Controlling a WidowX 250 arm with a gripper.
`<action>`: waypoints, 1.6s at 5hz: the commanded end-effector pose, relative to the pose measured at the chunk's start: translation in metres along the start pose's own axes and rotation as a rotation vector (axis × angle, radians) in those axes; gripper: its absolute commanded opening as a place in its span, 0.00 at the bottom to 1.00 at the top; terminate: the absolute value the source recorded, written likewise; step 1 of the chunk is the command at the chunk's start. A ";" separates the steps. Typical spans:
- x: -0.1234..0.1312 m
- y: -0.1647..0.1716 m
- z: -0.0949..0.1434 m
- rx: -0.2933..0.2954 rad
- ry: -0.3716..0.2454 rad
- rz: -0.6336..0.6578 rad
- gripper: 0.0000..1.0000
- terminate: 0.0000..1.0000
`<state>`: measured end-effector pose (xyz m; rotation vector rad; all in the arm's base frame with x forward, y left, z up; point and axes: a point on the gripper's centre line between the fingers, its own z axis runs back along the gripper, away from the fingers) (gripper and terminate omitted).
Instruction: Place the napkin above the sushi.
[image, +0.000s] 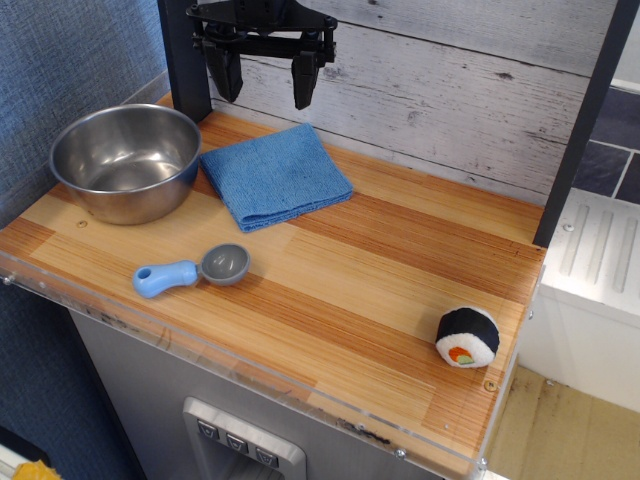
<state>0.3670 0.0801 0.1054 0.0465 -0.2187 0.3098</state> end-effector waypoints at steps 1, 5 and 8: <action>0.000 0.000 0.000 0.000 0.000 0.000 1.00 0.00; -0.012 0.012 -0.056 0.012 0.074 0.040 1.00 0.00; -0.020 -0.013 -0.087 0.003 0.133 0.017 1.00 0.00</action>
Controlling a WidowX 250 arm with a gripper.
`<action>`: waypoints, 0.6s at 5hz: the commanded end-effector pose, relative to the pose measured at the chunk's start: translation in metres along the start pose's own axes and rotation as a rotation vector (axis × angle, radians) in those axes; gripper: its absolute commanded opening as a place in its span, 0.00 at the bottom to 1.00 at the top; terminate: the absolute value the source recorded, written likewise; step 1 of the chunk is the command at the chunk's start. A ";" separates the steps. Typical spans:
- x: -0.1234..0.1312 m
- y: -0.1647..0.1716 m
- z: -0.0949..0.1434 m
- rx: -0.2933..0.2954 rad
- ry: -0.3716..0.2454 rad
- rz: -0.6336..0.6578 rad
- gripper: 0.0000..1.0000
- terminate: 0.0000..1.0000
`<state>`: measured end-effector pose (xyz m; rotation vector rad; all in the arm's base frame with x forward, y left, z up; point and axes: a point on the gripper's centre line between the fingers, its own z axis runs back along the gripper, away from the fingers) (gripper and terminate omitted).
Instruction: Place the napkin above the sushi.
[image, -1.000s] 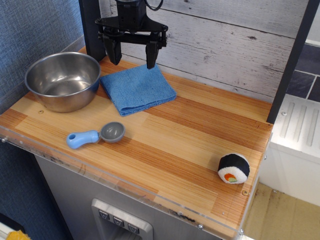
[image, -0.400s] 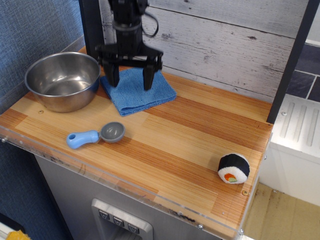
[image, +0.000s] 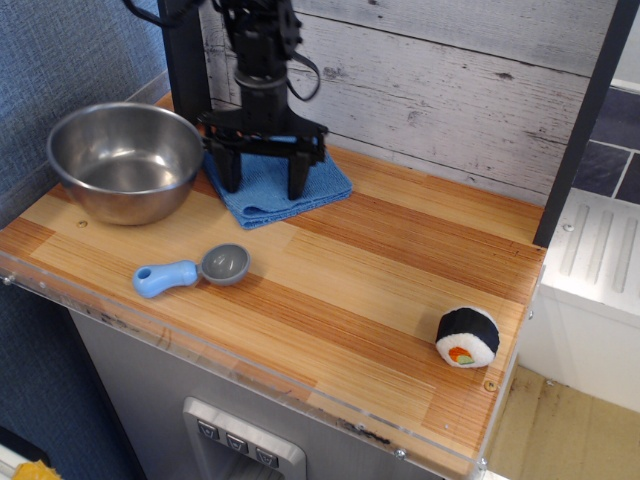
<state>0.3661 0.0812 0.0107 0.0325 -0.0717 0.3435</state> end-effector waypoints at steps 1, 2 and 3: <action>-0.002 -0.021 0.005 -0.007 -0.010 -0.026 1.00 0.00; -0.004 -0.023 0.007 -0.011 -0.009 -0.029 1.00 0.00; -0.005 -0.026 0.006 -0.009 -0.003 -0.040 1.00 0.00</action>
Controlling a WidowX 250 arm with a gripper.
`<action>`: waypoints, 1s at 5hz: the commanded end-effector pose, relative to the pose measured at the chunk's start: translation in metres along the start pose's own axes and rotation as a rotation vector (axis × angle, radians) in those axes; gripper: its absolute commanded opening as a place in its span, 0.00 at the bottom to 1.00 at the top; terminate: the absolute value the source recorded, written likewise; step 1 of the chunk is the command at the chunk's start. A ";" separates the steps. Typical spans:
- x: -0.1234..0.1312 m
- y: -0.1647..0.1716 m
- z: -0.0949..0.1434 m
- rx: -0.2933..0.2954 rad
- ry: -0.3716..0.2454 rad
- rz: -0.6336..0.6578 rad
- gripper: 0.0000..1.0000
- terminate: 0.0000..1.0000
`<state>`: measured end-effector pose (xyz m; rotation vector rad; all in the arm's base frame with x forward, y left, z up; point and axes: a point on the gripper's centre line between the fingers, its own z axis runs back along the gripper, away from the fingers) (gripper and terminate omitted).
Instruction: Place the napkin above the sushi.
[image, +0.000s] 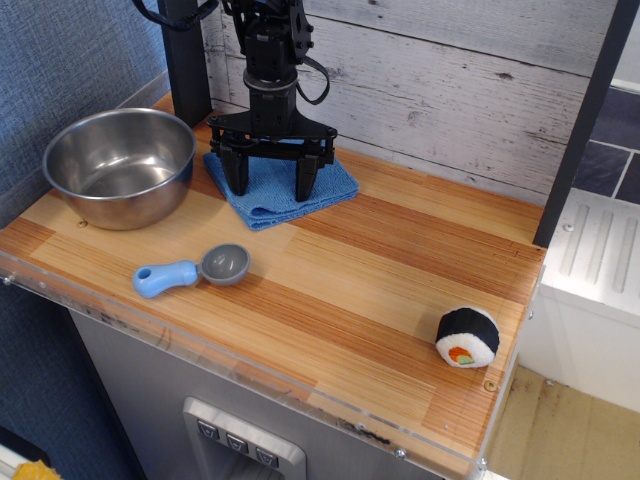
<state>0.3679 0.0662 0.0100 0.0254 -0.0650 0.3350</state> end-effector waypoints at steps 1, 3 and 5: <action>-0.003 -0.020 0.004 -0.008 -0.006 -0.046 1.00 0.00; -0.017 -0.058 0.005 -0.027 0.001 -0.118 1.00 0.00; -0.039 -0.109 0.009 -0.034 -0.007 -0.241 1.00 0.00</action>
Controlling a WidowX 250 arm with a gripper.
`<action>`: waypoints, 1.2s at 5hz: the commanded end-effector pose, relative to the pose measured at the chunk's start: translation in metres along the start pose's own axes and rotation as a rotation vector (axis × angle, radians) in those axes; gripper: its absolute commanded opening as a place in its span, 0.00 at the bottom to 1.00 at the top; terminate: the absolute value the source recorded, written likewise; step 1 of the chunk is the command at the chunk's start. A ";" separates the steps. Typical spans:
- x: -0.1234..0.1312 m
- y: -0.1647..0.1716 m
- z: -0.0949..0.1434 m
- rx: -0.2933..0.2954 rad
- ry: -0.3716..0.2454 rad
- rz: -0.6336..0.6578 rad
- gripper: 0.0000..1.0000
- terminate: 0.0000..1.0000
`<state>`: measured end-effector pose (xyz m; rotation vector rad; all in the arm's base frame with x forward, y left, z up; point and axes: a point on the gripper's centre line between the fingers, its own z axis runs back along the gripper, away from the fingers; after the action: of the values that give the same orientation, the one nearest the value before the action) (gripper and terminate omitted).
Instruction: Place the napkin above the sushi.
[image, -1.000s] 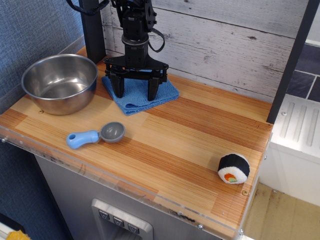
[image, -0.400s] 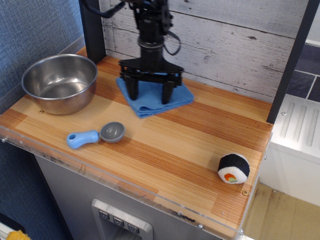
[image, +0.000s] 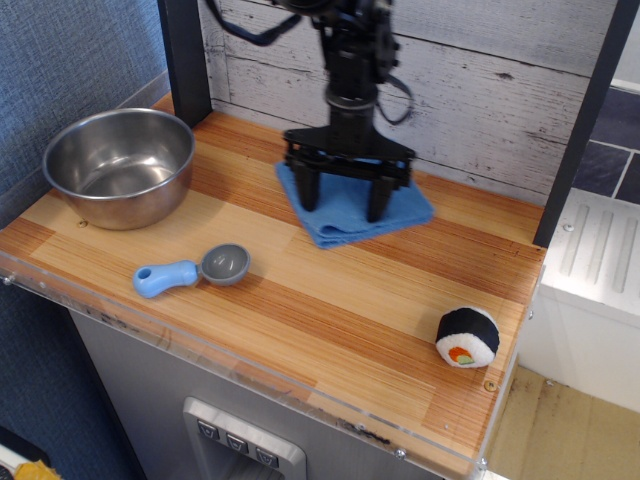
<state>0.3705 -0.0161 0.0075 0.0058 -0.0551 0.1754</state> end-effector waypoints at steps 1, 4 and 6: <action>-0.017 -0.059 0.012 -0.021 -0.028 -0.137 1.00 0.00; -0.011 -0.055 0.031 -0.016 -0.066 -0.120 1.00 0.00; -0.010 -0.055 0.075 0.010 -0.130 -0.144 1.00 0.00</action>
<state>0.3604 -0.0676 0.0533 0.0516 -0.0912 0.0390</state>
